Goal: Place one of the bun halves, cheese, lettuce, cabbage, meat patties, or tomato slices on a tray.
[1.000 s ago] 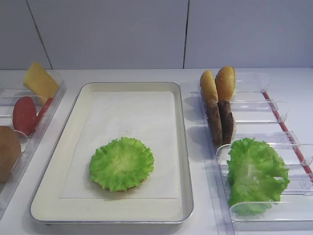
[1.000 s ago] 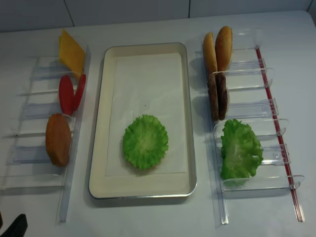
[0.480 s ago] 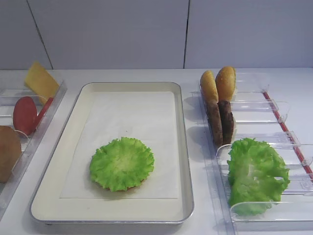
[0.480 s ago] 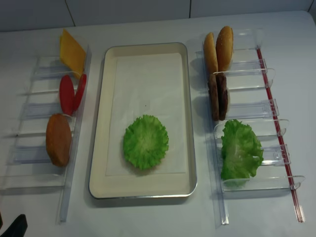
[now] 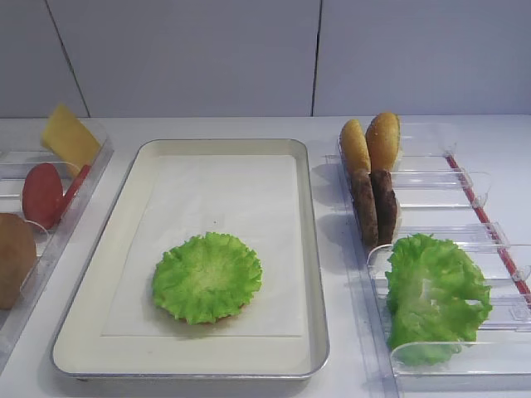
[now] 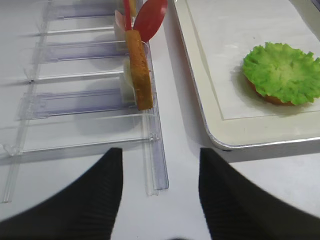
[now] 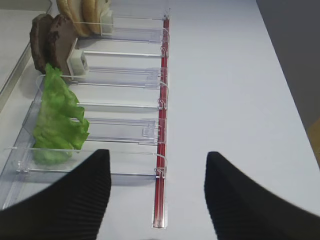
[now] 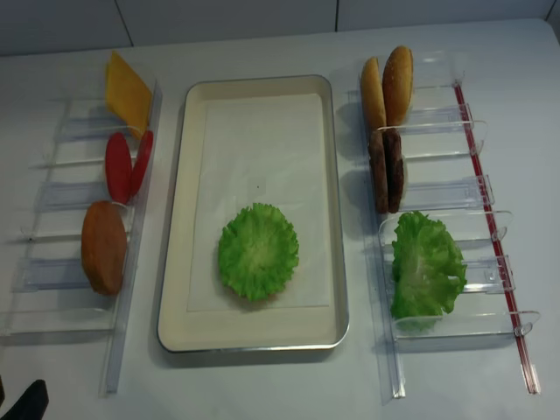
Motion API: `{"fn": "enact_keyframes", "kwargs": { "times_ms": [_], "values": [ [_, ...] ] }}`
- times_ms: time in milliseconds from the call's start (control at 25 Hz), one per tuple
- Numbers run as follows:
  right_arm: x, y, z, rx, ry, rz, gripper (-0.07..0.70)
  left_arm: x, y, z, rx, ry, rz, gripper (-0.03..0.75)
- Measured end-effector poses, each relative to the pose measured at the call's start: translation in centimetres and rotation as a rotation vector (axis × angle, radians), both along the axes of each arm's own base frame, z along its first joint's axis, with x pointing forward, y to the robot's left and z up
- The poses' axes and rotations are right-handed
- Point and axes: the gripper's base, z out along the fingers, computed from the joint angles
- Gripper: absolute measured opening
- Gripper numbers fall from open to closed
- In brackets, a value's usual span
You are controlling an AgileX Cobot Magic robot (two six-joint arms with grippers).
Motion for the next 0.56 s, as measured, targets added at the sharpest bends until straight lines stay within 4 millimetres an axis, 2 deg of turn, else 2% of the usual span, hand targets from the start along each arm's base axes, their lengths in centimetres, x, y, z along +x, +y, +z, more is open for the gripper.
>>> {"fn": "enact_keyframes", "kwargs": {
  "times_ms": [560],
  "values": [
    [0.00, 0.00, 0.00, 0.000, 0.000, 0.000, 0.446, 0.00, 0.00, 0.00, 0.000, 0.000, 0.000, 0.327]
  ]
}}
